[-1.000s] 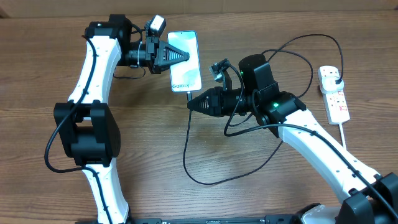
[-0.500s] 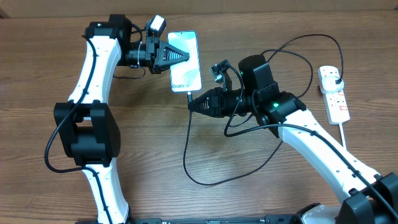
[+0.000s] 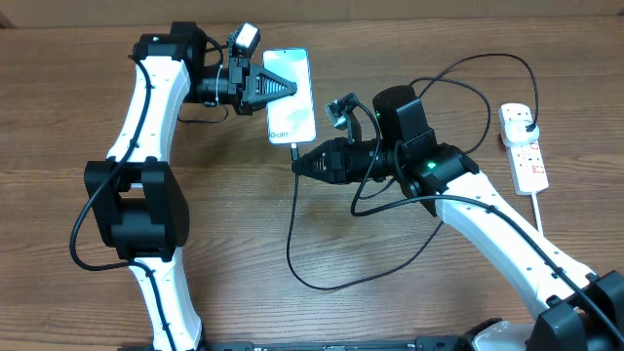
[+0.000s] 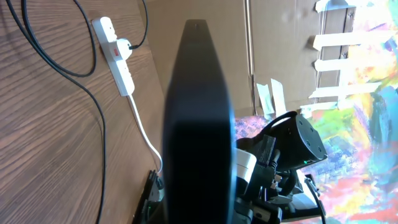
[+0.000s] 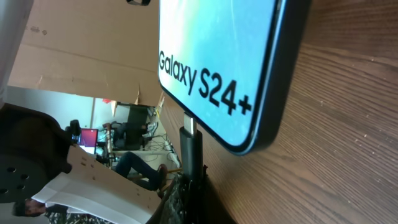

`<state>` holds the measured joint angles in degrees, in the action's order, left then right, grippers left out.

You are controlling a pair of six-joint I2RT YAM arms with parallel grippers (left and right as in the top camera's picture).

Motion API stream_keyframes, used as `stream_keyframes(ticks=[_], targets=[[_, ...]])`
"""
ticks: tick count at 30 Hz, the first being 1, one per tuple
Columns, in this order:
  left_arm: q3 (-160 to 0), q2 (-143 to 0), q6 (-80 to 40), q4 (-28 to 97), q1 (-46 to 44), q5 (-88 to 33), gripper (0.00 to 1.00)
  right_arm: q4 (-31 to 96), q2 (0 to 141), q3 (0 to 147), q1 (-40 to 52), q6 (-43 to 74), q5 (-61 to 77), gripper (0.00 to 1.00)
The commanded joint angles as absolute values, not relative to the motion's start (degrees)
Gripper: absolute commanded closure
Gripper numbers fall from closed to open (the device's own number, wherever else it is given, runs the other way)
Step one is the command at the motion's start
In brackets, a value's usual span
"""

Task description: Plug charger to phone and switch on socket

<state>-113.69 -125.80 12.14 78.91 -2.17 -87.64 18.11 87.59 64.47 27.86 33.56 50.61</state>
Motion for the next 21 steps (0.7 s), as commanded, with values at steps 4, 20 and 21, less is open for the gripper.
stream_keyframes(ticks=[4,20,21], targets=[[-114.80,-125.34,11.62,78.94,-2.72,-89.45,0.96,17.85,86.78,64.40,28.16,32.80,50.76,0.96],[-114.80,-125.34,10.24,79.20,-4.56,-88.92,0.96,18.09,86.78,64.40,28.16,32.97,49.98,0.96],[-114.80,-125.34,10.22,79.22,-4.71,-88.40,0.96,18.09,86.78,64.40,28.16,32.95,49.98,0.96]])
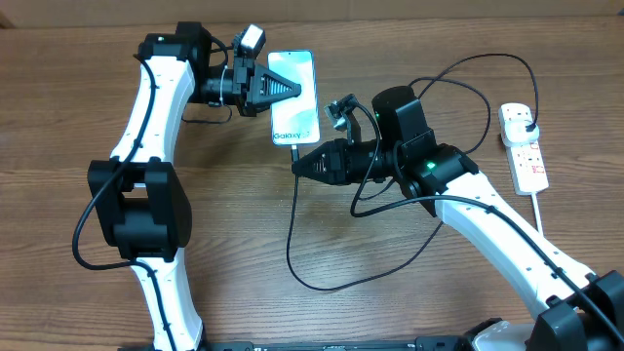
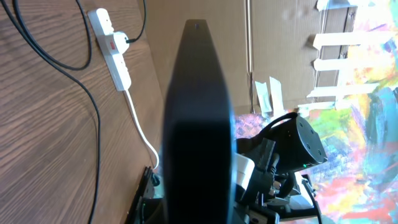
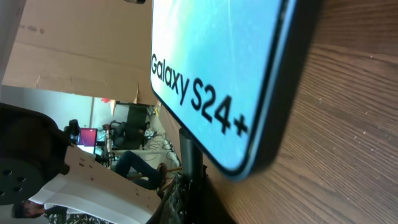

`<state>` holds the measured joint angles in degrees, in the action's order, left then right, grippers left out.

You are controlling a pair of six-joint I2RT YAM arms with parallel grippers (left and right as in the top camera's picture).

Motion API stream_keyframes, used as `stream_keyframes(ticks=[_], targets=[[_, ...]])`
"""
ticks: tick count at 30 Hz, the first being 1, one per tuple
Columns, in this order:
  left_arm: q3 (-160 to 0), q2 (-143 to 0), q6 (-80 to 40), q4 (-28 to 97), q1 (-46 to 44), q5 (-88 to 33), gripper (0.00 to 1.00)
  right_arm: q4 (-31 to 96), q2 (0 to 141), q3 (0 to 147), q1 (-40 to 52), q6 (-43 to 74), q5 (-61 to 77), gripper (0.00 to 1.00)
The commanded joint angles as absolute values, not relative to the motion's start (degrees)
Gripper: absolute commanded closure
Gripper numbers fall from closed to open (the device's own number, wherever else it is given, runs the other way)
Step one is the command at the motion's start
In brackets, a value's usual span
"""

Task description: Plug charger to phone and switch on socket

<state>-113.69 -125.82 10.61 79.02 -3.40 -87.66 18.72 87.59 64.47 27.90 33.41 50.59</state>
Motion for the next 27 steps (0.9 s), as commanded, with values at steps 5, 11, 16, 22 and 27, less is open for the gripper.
stream_keyframes(ticks=[5,11,16,22,27], targets=[[-114.80,-125.34,10.20,79.15,-4.75,-87.07,0.96,18.22,86.78,64.40,28.16,32.95,50.02,0.96],[-114.80,-125.34,10.00,78.76,-2.33,-87.31,0.96,19.07,86.78,64.40,28.14,32.69,50.22,0.96],[-114.80,-125.34,10.04,78.76,-0.54,-88.53,0.96,19.92,86.78,64.40,28.16,31.64,50.43,0.96],[-114.80,-125.34,10.04,78.78,-1.65,-88.36,0.96,19.55,86.78,64.40,28.16,31.57,50.61,0.96],[-114.80,-125.34,10.24,78.78,-2.98,-87.42,0.96,19.33,86.78,64.40,28.14,31.44,50.61,0.96]])
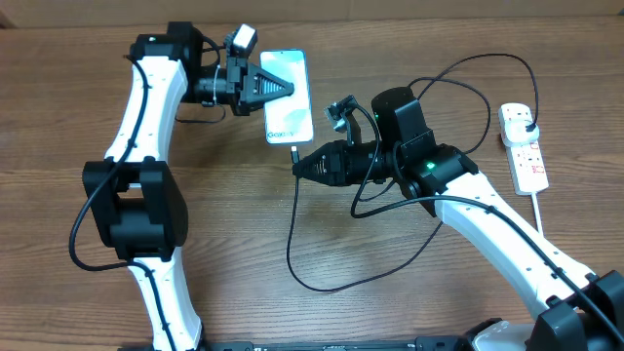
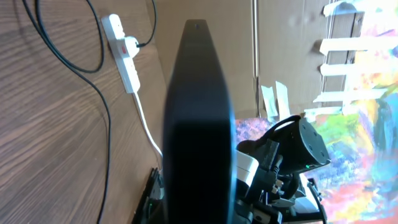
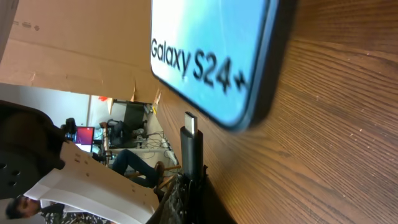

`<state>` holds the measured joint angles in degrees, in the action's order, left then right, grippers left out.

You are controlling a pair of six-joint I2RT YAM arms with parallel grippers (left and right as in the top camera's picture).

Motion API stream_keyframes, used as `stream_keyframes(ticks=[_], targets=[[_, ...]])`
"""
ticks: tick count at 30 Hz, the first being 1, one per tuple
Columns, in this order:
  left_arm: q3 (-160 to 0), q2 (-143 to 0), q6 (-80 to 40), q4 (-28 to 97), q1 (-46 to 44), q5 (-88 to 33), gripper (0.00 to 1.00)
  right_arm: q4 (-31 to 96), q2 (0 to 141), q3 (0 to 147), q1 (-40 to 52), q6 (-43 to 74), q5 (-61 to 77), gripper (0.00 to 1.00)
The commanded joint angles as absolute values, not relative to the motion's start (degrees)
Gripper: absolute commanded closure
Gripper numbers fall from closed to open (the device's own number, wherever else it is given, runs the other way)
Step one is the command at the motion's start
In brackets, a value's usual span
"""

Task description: Plug charger to phone and switch on socket

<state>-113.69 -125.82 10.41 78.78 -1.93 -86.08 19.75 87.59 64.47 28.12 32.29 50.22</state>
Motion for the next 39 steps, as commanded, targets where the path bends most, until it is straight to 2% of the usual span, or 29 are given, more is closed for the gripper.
stream_keyframes(ticks=[1,39], targets=[[-114.80,-125.34,10.22,78.78,-3.18,-86.83,0.96,19.14,86.78,64.40,28.10,31.44,50.63,0.96],[-114.80,-125.34,7.64,75.33,-3.31,-90.56,0.95,17.15,86.78,64.40,27.07,36.05,48.45,0.96]])
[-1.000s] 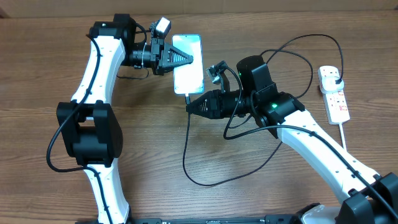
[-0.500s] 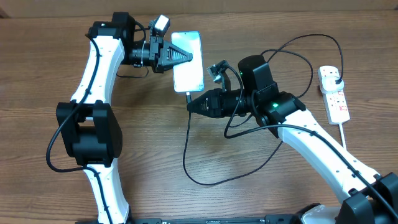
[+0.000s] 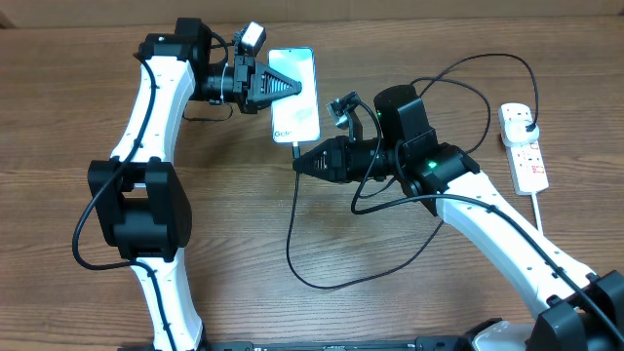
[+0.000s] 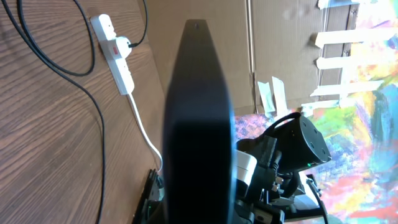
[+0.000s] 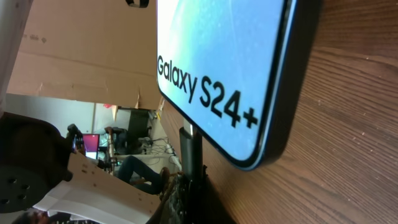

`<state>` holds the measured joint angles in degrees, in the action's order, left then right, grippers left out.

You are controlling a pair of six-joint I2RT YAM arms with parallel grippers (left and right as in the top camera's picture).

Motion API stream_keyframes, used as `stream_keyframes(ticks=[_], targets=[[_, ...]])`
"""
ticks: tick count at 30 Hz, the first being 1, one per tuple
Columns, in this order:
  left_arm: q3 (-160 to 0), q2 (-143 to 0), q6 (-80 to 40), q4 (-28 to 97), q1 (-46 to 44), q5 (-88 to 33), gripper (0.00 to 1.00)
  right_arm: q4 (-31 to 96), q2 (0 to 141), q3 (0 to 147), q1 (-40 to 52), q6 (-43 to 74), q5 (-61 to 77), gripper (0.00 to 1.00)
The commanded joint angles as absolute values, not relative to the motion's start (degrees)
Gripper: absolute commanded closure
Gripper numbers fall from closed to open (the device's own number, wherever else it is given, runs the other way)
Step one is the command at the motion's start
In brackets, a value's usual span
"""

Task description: Plug charger to phone and switch on socket

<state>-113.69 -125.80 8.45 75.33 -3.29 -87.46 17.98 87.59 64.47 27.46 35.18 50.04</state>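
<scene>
The phone [image 3: 295,96] shows a lit "Galaxy S24+" screen and is held at the back of the table, screen up. My left gripper [image 3: 286,88] is shut on it from the left. In the left wrist view only the phone's dark edge [image 4: 199,118] shows. My right gripper [image 3: 301,162] is shut on the black charger plug [image 5: 191,152]. The plug's tip meets the phone's bottom edge [image 5: 249,155] and is hidden there, so I cannot tell if it is seated. The white power strip [image 3: 524,146] lies at the far right with a plug in it.
The black charger cable [image 3: 292,239] loops across the wooden table [image 3: 224,283] under my right arm and runs back to the power strip [image 4: 115,53]. The strip's white lead [image 3: 539,210] trails toward the front right. Cardboard walls stand behind the table.
The phone has shifted right and toward the plug. The plug's metal tip stood free below the phone's bottom edge; now it is hidden against that edge.
At first the plug stood against the phone's bottom edge, with both grippers shut on their things. It was still there a moment later, with the phone turned slightly. Then the phone was further left and the tip was free. Now they meet again.
</scene>
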Motion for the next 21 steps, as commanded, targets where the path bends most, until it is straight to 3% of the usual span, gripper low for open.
stream_keyframes(ticks=[1,21], targets=[[-114.80,-125.34,7.62,75.33,-3.31,-90.56,0.95,17.17,86.78,64.40,26.92,36.29,48.45,0.96],[-114.80,-125.34,7.64,75.29,-3.33,-90.56,0.96,17.17,86.78,64.40,25.74,37.06,48.42,0.96]])
